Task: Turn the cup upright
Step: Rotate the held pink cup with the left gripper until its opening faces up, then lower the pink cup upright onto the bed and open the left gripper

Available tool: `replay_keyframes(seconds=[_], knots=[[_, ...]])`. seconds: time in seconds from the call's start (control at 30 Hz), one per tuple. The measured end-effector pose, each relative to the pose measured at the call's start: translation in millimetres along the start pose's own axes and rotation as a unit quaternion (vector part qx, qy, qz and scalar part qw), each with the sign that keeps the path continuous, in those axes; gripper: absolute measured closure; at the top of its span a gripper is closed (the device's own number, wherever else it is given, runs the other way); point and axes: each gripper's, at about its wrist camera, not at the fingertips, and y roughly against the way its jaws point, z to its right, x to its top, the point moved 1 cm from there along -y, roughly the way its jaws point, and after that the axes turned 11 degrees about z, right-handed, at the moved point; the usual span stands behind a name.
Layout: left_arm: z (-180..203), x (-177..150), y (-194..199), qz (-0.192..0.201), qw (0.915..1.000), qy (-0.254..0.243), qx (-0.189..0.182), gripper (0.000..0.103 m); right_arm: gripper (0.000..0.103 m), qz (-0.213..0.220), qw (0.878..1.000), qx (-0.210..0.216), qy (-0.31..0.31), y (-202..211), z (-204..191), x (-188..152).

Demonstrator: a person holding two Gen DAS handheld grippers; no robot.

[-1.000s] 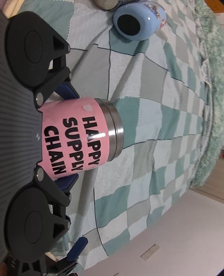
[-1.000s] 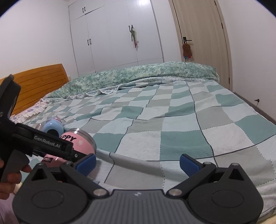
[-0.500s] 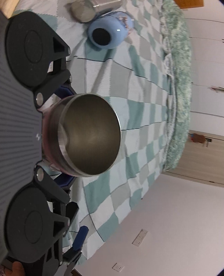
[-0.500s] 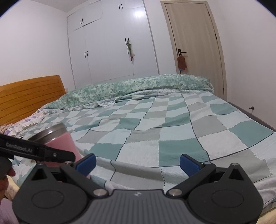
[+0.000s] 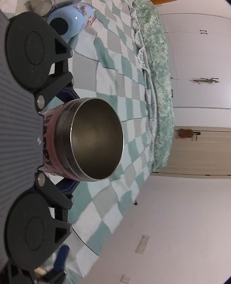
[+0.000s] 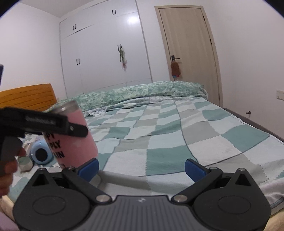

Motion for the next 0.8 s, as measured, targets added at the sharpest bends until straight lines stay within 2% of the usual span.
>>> replay_keyframes(seconds=[0.1,0.17,0.23,0.27,0.3,0.33,0.4,0.53,0.7,0.8], knots=[[1,-26,-19,-0.033,0.9994,-0.008,0.007,0.018,0.0,-0.005,1.0,-0.004,-0.003,-1,5,-4],[2,-33,-16,-0.007,0.9998,-0.021,0.001,0.018,0.0,-0.007,1.0,-0.005,-0.004,-2,6,-7],[4,-33,-15,-0.008,0.9996,-0.026,0.001,0.018,0.0,-0.009,1.0,-0.005,-0.004,-4,6,-8],[4,-31,-13,-0.002,0.9997,-0.026,-0.004,0.015,0.0,-0.01,1.0,-0.005,-0.003,-4,6,-9],[3,-29,-11,0.006,0.9996,-0.024,-0.014,0.003,0.0,-0.009,1.0,-0.005,-0.004,-5,5,-9],[3,-27,-6,0.016,0.9994,-0.023,-0.021,0.0,0.0,-0.008,1.0,-0.004,-0.005,-3,4,-9],[4,-22,6,0.039,0.9986,-0.028,-0.023,0.0,0.0,-0.007,1.0,-0.001,-0.004,-3,2,-9],[-2,-14,31,0.061,0.9976,-0.029,-0.017,0.0,0.0,0.002,1.0,0.009,-0.003,2,-5,-7],[-34,-14,78,0.107,0.9941,0.013,-0.009,0.0,0.0,0.023,0.999,0.026,0.012,16,-23,-5],[-57,-21,108,0.138,0.9898,0.031,0.019,0.0,0.0,0.035,0.999,0.031,0.021,25,-35,-5]])
